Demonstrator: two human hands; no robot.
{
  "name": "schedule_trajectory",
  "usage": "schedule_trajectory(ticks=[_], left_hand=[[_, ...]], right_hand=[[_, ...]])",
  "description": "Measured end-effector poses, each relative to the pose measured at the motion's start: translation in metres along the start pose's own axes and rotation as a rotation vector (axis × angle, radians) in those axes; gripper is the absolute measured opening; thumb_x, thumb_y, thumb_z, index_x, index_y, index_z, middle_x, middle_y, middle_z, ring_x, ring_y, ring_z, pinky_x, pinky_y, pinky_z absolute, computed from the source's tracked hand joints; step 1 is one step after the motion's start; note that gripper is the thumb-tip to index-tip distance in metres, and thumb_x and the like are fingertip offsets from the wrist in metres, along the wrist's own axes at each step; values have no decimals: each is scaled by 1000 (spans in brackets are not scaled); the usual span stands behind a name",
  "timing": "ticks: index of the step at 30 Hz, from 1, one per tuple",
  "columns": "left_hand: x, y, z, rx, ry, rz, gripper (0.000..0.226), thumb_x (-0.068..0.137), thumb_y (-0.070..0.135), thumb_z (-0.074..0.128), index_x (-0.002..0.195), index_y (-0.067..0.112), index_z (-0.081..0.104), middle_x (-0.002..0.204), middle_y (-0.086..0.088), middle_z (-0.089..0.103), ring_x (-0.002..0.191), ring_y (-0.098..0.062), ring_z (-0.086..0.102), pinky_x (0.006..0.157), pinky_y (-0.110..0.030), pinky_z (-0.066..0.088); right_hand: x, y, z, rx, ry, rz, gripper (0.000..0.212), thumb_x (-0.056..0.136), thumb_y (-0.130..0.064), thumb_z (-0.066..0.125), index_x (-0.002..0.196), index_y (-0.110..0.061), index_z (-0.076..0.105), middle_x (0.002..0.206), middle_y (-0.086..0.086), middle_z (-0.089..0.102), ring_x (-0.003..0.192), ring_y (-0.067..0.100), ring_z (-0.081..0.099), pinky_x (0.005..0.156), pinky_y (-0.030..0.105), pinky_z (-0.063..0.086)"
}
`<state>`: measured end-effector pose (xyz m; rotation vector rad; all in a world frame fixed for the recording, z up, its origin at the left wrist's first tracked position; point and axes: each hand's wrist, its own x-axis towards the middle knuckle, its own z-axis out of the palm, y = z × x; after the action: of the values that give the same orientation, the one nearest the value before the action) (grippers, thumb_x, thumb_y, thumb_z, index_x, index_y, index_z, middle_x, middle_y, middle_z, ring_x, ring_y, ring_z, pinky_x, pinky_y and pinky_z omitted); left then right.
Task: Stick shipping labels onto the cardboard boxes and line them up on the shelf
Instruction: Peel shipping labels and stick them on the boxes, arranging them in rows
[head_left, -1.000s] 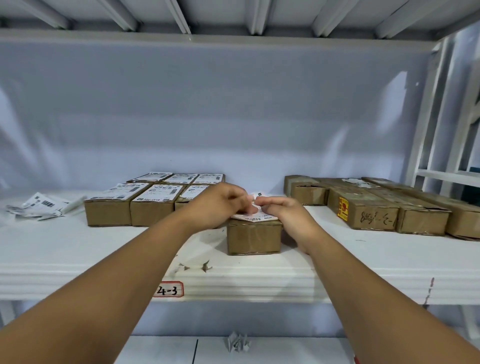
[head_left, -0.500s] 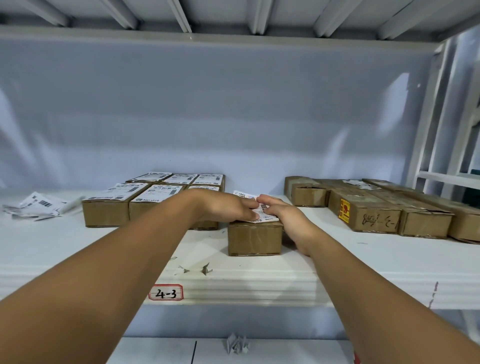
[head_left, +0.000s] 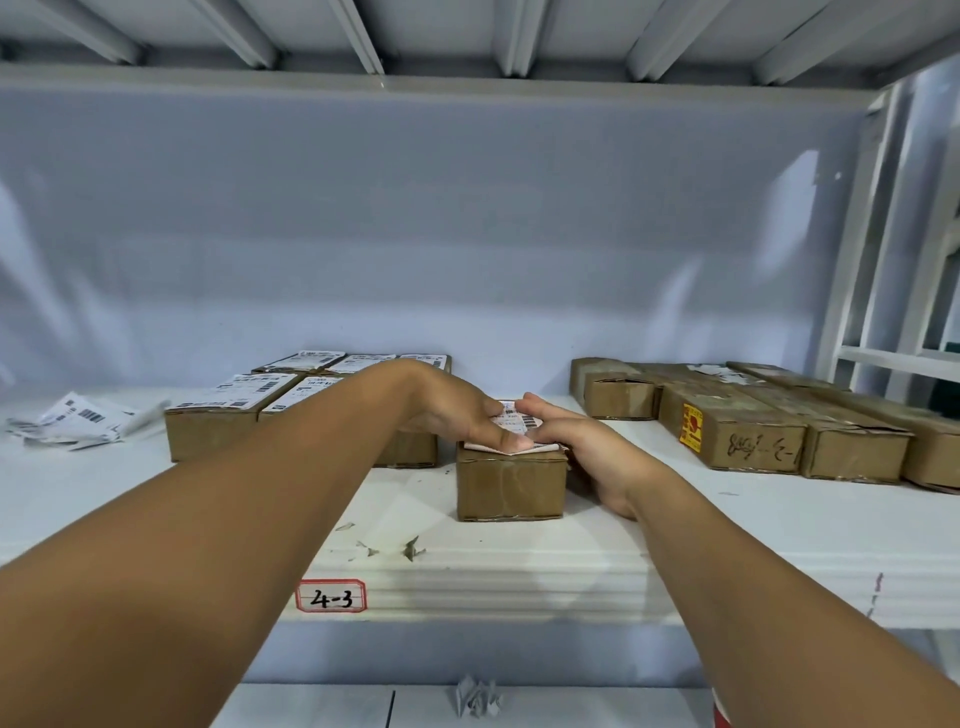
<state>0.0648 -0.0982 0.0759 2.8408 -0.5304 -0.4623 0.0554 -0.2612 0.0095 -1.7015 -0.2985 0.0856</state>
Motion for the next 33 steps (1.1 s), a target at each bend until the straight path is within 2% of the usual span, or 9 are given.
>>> schedule_trajectory(ticks=[6,10,13,16,20,25,28,31,33], left_hand=[[0,3,-3,51,-13,4,83,85,63,46,149,17,20,156,1,20,143,-16,16,114,-31,15],[-2,-2,1,-14,28,45,78,86,62,46,148,20,23,154,4,25,141,-14,21,105,-25,19],[-2,-13,16,-147,113,132,73,89,60,42,149,26,20,158,7,10,144,-11,8,108,-24,10],[-3,-31,40,-415,276,226,64,89,51,49,146,26,31,158,10,9,144,-5,5,117,-29,2],[-9,-42,61,-758,342,318,75,74,50,71,139,25,43,154,20,17,139,1,16,119,-32,12],[-9,-43,67,-636,420,345,55,90,35,55,142,26,40,150,22,21,130,10,18,107,-15,11],[-8,-43,67,-553,470,368,48,93,34,53,139,25,44,148,18,29,130,9,24,103,-11,14],[-5,-45,71,-525,629,399,41,85,44,59,121,25,62,132,14,52,123,3,44,106,-18,30],[-7,-45,73,-403,783,418,37,82,44,62,110,21,70,115,13,64,109,0,56,98,-21,41]], right_hand=[[-4,0,-14,-54,-159,19,79,69,-20,77,140,-28,43,148,-21,33,127,6,42,102,21,35],[-6,0,-23,-15,-232,22,88,63,-21,69,144,-26,36,142,-16,42,121,4,46,88,18,40],[-4,3,-24,-14,-253,12,93,63,-21,69,146,-29,29,130,-13,53,118,4,49,93,19,38],[-1,4,-24,-20,-255,3,97,56,-24,77,144,-30,35,128,-11,57,120,8,50,99,21,37],[-1,5,-24,-12,-249,14,86,61,-21,72,141,-27,41,132,-8,54,124,13,47,100,23,37],[-2,3,-23,9,-257,0,81,59,-22,74,135,-31,47,144,-12,42,125,11,46,97,23,39],[-4,2,-22,1,-273,-32,58,63,-22,71,119,-33,61,147,-17,33,126,8,43,97,22,39],[-6,0,-19,7,-276,-44,46,65,-21,68,110,-31,68,146,-18,31,124,3,43,90,19,42],[-9,-2,-18,27,-247,-40,43,65,-16,71,106,-28,70,145,-16,33,123,2,44,87,18,43]])
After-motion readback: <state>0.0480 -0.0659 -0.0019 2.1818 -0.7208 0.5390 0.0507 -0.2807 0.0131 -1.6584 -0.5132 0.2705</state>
